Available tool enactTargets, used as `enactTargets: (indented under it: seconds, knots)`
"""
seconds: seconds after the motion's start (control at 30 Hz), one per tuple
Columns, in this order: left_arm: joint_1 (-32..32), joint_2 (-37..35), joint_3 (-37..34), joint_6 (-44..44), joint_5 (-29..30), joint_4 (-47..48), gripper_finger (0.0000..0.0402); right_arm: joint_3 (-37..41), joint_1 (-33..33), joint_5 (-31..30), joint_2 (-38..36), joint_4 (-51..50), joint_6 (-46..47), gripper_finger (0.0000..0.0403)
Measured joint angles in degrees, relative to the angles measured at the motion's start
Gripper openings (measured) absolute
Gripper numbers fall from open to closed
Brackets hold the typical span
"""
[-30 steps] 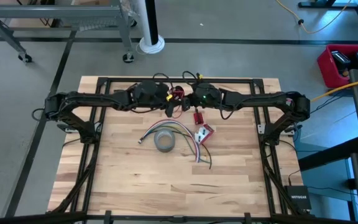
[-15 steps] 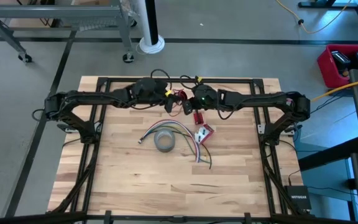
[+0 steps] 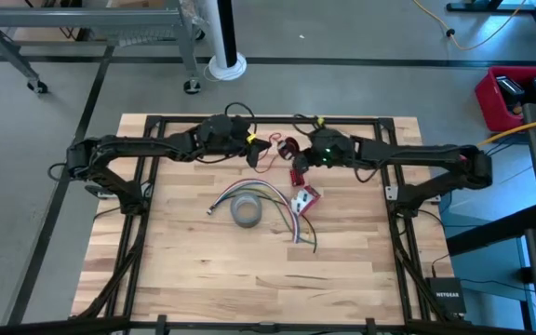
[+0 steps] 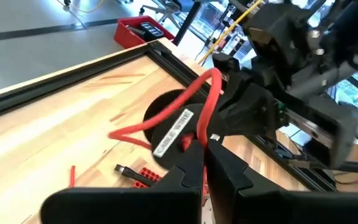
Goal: Coil cords
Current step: Coil the red wire on the black spool
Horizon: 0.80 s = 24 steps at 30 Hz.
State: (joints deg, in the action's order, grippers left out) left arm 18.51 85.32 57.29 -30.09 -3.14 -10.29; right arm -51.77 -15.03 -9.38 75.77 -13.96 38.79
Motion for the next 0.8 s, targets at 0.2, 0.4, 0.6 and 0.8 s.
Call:
enactTargets:
  seconds: [0.2, 0.4, 0.6, 0.8]
  knots:
    - [-1.5, 1.7, 0.0, -0.1, -0.1, -2.5, 0.0000, 11.7, 0.0, 2.0, -7.3, 10.9, 5.5, 0.0005]
    - [-2.1, 5.1, 0.0, -3.0, -0.2, -7.0, 0.0000, 21.9, 0.1, 7.5, -8.2, 31.1, 10.6, 0.0005]
    - [-1.1, 6.0, -0.1, -6.5, -2.1, -6.9, 0.0000, 24.4, 2.1, 5.9, -5.0, 31.8, 9.8, 0.0005]
    - [-0.6, 6.0, -0.1, -10.6, -2.4, -7.1, 0.0000, 24.4, 3.5, 3.8, -0.2, 36.9, 8.8, 0.0005]
